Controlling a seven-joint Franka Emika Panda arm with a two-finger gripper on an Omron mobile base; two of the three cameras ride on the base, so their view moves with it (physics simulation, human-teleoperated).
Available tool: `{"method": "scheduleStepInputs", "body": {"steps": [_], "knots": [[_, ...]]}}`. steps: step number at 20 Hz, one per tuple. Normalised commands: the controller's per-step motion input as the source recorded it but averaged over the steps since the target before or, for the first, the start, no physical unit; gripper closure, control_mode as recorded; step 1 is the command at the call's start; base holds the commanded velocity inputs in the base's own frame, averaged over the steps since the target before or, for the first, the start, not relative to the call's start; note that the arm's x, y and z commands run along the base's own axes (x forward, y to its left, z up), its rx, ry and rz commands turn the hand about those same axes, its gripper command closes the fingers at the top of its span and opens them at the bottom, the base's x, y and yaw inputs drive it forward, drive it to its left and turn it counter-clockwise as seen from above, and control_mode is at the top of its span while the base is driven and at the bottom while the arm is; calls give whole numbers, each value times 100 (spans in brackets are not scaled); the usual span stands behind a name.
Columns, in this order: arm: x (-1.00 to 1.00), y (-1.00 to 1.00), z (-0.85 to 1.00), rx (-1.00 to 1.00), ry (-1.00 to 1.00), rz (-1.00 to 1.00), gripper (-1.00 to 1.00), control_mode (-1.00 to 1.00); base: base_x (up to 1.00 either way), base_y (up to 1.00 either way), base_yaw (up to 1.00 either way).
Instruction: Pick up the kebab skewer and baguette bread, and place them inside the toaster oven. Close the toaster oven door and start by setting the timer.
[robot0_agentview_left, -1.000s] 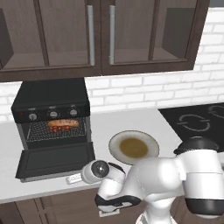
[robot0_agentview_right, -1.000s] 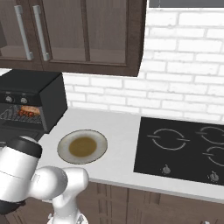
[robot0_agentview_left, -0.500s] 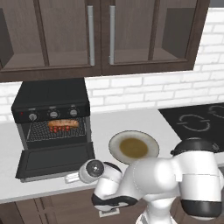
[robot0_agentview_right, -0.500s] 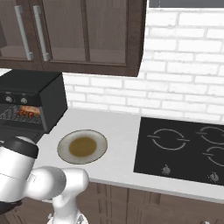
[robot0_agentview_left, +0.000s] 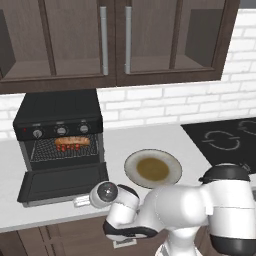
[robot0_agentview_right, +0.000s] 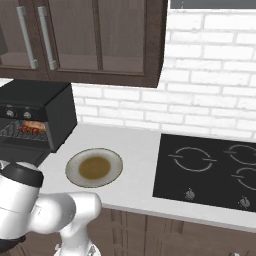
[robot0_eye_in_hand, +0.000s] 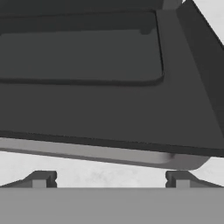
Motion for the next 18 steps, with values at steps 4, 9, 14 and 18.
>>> {"method": "scheduleStepInputs", "body": {"steps": [4,9,14,18], "knots": [[6,0,35,2,-5,0,-100,-100,0,0,0],[12,0,46,3,-7,0,-100,-100,0,0,0],[19,0,50,3,-9,0,-100,-100,0,0,0],[23,0,50,3,-8,0,-100,-100,0,0,0]]}}
